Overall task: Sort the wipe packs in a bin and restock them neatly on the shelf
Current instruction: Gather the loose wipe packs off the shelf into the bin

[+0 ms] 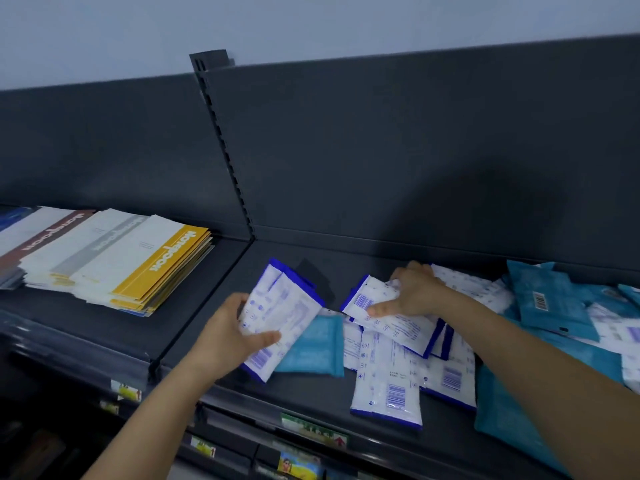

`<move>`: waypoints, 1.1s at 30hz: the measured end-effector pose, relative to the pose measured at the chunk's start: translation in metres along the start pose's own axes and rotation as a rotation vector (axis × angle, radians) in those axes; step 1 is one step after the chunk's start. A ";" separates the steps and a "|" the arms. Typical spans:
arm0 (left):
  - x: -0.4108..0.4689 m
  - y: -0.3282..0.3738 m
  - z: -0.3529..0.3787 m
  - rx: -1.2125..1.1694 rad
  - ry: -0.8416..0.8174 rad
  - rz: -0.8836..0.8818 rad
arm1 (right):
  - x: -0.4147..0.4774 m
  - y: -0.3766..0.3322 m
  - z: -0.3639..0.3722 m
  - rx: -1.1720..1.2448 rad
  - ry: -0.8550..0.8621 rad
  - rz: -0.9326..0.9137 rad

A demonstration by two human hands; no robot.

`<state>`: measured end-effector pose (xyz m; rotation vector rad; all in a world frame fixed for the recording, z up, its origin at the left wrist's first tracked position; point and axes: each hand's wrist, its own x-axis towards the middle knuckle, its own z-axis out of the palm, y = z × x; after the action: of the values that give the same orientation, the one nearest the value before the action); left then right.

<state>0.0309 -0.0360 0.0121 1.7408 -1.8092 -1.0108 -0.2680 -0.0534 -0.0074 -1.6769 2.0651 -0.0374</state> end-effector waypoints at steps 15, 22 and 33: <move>-0.023 -0.001 -0.028 -0.150 0.090 0.068 | -0.050 -0.025 -0.015 0.355 0.293 -0.130; -0.057 -0.046 -0.100 -0.276 0.301 0.150 | -0.098 -0.128 -0.016 0.565 0.453 -0.292; -0.200 -0.250 -0.282 -0.319 0.651 -0.084 | -0.145 -0.396 0.109 0.502 0.224 -0.586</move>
<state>0.4282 0.1149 0.0414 1.6886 -1.1114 -0.6099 0.1559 0.0122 0.0698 -1.9245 1.4511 -0.8868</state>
